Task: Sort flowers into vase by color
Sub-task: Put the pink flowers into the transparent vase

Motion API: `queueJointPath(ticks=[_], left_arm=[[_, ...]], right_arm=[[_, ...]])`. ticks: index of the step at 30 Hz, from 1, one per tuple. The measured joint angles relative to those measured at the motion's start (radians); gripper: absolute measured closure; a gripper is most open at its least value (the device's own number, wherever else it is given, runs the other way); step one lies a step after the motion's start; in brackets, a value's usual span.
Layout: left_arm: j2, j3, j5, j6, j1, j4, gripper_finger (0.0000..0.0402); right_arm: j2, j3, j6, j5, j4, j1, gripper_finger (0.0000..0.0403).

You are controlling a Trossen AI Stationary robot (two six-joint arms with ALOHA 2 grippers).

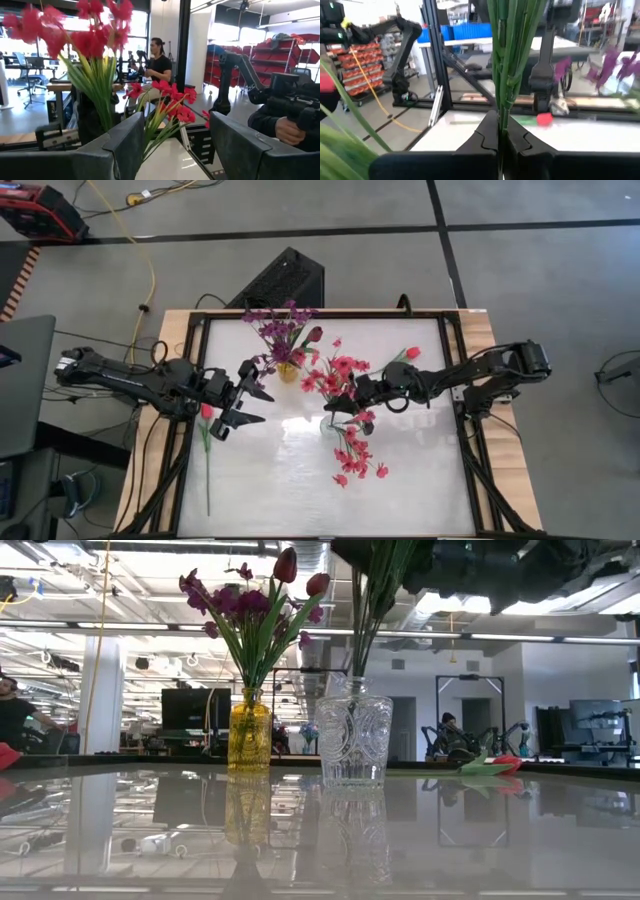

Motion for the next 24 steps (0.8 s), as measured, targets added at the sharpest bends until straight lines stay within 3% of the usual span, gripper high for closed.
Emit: queueJointPath(ticks=[17, 24], left_arm=[[0.0, 0.0, -0.001, -0.007, 0.0, -0.026, 0.0187], [0.0, 0.0, -0.001, -0.006, 0.0, -0.027, 0.0187]], right_arm=[[0.088, 0.0, -0.015, -0.007, 0.036, 0.0, 0.0377], [0.084, -0.001, -0.016, -0.034, 0.014, -0.009, 0.035]])
